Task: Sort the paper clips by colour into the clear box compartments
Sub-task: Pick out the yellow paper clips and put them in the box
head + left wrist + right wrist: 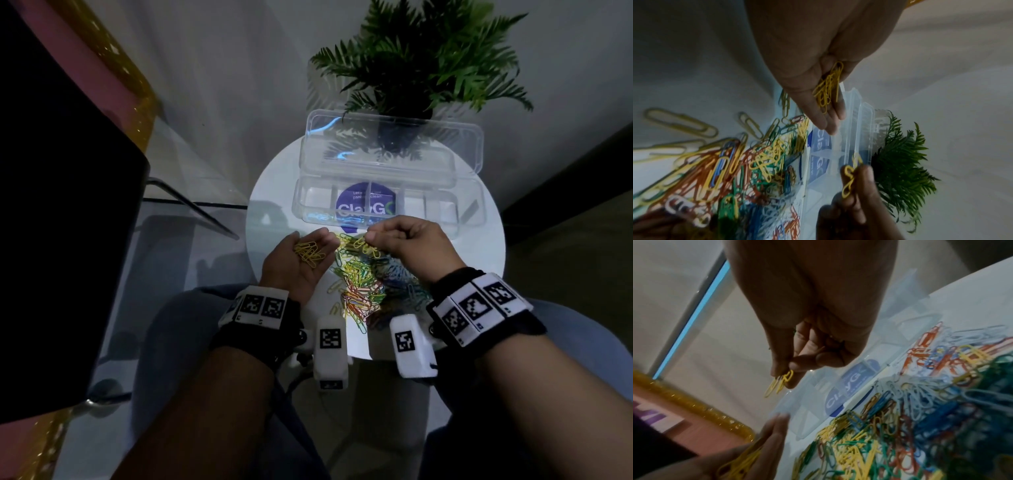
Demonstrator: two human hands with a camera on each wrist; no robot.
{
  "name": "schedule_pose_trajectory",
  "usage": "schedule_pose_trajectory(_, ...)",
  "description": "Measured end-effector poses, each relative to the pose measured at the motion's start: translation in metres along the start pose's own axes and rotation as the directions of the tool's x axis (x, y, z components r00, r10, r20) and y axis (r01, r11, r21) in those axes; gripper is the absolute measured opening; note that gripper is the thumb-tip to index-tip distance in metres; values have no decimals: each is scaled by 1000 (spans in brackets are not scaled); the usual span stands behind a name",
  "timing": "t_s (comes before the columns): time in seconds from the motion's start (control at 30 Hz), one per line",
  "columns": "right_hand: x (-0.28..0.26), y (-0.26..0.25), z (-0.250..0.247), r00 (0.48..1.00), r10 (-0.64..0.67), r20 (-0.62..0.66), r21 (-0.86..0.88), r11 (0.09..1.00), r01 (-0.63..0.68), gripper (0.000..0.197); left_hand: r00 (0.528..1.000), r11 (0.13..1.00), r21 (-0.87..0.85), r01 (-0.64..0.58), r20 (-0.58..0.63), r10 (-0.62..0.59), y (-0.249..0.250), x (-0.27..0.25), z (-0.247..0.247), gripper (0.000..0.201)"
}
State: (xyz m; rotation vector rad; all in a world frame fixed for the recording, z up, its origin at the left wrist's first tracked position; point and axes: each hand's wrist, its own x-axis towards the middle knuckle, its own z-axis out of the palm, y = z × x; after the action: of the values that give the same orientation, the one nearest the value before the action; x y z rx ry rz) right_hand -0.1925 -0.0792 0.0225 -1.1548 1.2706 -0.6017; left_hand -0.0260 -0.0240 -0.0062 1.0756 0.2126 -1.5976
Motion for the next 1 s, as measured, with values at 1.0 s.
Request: schedule_pose_trajectory(1.0, 35, 10, 81, 846, -129, 517, -756, 395, 522, 33, 990, 975, -177, -134, -76, 122, 33, -12, -24, 47)
